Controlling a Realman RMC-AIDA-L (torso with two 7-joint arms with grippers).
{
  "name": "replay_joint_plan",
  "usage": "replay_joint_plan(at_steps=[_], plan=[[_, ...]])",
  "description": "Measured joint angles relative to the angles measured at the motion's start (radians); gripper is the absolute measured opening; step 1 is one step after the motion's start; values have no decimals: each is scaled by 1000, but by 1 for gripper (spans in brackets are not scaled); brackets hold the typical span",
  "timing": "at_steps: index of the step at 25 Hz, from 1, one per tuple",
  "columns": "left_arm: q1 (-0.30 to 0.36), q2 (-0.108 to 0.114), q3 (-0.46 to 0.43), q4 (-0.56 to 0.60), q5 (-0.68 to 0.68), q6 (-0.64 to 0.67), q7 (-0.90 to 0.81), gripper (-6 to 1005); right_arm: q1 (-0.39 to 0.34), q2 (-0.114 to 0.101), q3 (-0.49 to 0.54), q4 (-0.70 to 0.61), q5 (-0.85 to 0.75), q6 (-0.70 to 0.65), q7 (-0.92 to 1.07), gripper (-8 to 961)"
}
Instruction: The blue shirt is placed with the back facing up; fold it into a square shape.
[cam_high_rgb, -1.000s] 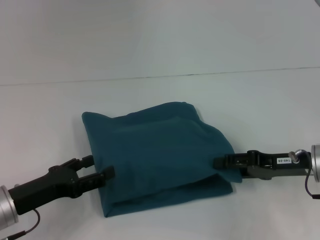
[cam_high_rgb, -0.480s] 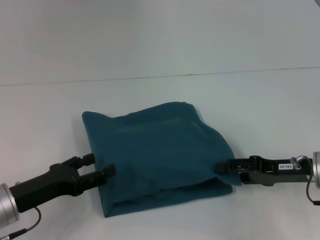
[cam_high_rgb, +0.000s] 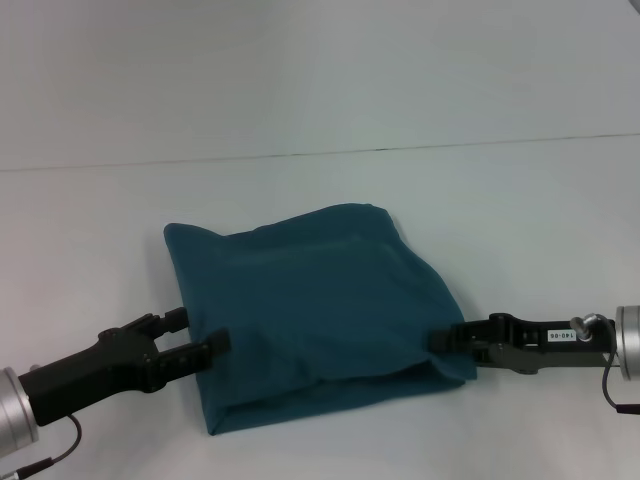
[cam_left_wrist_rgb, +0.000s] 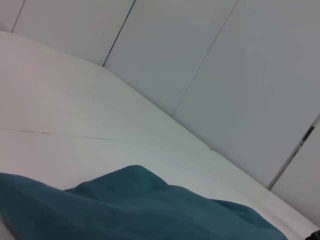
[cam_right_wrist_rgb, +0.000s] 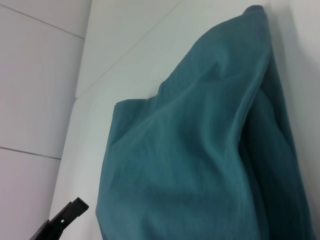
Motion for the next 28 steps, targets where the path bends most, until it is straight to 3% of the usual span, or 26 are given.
replay_joint_plan(at_steps=[6, 14, 28], plan=[[-3, 0, 0, 0, 0, -4, 0, 934, -5, 2, 19, 1, 0, -9, -27, 462], [-3, 0, 0, 0, 0, -5, -1, 934, 6, 1, 68, -16, 25, -78, -93, 31], [-2, 1, 0, -2, 1, -9, -4, 934, 121, -5, 66, -139, 81, -189, -109, 24]])
